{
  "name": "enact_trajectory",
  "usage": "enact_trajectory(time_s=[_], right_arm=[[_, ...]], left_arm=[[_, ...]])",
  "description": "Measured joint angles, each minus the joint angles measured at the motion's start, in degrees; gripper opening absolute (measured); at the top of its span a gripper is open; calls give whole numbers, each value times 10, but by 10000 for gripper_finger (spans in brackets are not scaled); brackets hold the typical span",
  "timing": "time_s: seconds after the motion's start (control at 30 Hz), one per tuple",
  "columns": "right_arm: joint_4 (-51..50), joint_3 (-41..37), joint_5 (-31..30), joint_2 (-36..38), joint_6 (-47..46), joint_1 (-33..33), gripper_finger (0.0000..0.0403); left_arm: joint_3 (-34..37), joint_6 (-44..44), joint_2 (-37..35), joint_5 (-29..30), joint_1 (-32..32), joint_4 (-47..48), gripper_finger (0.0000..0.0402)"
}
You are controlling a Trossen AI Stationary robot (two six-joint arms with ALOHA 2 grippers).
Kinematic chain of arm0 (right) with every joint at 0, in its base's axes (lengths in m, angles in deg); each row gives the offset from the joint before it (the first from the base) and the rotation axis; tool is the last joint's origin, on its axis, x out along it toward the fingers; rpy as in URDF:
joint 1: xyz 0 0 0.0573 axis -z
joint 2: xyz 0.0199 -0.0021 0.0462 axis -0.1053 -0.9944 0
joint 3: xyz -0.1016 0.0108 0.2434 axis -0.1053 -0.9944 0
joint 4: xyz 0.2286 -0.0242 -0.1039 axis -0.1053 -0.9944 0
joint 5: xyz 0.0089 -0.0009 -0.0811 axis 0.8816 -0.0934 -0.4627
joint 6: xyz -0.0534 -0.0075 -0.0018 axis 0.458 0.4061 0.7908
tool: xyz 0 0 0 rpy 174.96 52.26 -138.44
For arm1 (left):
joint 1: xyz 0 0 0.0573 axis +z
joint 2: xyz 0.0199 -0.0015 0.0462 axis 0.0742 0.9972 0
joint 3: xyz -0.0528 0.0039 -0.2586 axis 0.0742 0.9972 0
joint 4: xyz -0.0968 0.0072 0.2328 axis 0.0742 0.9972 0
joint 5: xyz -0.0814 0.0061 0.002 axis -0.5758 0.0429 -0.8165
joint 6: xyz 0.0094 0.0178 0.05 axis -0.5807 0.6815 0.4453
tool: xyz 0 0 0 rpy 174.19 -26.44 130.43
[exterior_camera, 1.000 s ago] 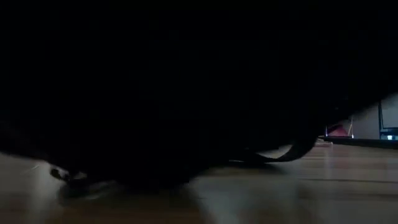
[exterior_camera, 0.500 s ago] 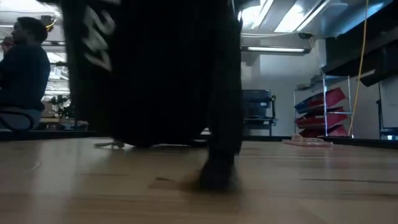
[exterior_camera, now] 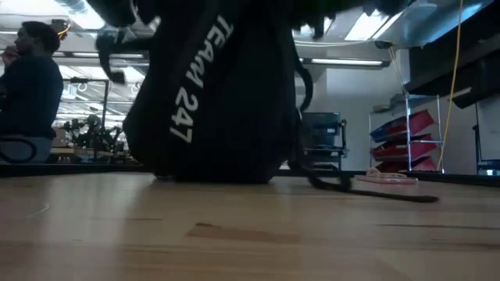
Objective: Unpack backpack
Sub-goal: Open the black backpack
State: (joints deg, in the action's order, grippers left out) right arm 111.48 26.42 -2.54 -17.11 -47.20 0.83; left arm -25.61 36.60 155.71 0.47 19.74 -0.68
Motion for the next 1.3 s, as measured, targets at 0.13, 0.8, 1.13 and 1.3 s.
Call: enact_trajectory(time_s=[0.13,0.8,1.13,1.3], right_arm=[[-48,-28,0,0,-75,38,0],[-307,-46,58,-39,-188,136,0],[-477,-45,126,-40,-239,183,0],[-533,-45,132,-39,-253,183,0]], left_arm=[[15,-77,2,-52,58,99,0],[19,-81,181,-178,116,117,0],[-49,-135,298,-270,116,122,0],[-64,-129,322,-335,114,122,0]])
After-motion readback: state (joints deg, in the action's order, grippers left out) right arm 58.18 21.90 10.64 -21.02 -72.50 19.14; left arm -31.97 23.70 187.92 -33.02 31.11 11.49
